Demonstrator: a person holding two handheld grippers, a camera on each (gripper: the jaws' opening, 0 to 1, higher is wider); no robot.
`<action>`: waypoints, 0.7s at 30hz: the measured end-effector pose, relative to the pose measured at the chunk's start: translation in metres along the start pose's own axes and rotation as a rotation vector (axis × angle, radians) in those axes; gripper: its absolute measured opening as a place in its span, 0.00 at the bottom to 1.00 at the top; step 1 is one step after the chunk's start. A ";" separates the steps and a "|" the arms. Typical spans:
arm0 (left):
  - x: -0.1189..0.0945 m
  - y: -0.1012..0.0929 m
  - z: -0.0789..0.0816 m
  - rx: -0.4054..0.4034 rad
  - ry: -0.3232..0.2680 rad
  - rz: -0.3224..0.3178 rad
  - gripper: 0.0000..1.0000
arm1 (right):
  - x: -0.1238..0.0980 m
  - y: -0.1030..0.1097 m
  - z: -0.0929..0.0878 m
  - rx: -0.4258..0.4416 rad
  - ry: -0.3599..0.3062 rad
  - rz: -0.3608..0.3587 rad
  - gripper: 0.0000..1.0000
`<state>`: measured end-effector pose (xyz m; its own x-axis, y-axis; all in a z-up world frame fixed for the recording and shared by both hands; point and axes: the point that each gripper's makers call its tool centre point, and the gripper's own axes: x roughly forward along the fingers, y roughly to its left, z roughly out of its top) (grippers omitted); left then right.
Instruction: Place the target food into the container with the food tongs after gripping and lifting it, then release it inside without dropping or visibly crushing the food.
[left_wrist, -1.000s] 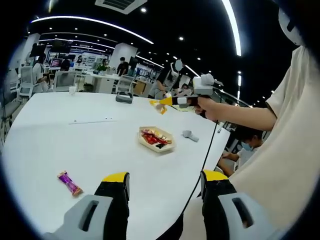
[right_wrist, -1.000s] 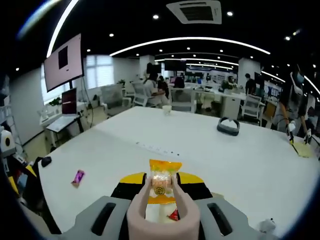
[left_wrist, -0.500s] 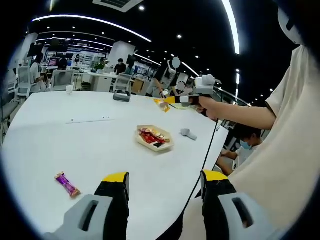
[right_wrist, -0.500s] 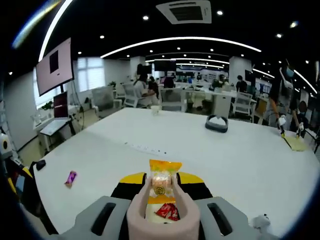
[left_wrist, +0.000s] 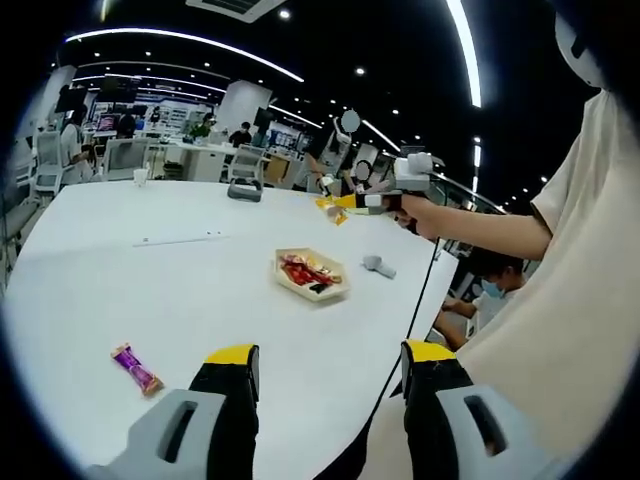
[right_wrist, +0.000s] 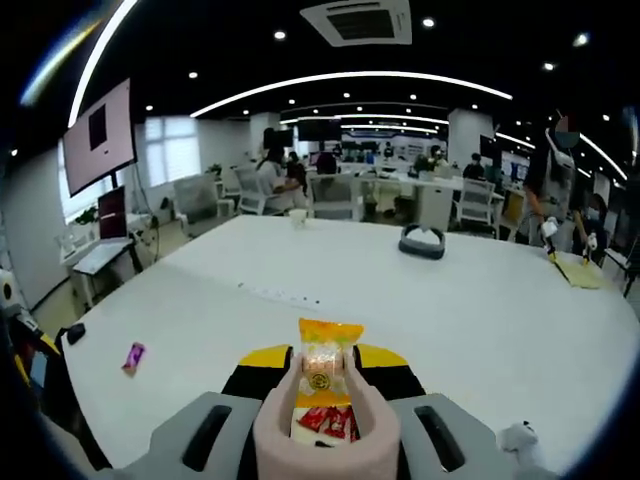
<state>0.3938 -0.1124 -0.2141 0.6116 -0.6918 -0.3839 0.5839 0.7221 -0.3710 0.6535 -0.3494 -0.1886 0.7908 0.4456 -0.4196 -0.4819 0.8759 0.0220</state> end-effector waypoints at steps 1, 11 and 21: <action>0.000 0.000 0.000 0.002 0.000 0.001 0.57 | 0.000 -0.001 0.000 0.002 0.000 -0.001 0.23; -0.006 0.006 0.003 -0.005 -0.021 0.036 0.57 | 0.001 -0.008 -0.002 0.011 0.001 -0.008 0.23; -0.005 0.006 0.000 -0.020 -0.031 0.043 0.57 | 0.002 -0.008 -0.006 0.012 0.012 -0.009 0.23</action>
<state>0.3945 -0.1044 -0.2142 0.6520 -0.6597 -0.3737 0.5461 0.7505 -0.3721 0.6568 -0.3571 -0.1950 0.7907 0.4352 -0.4305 -0.4699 0.8823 0.0287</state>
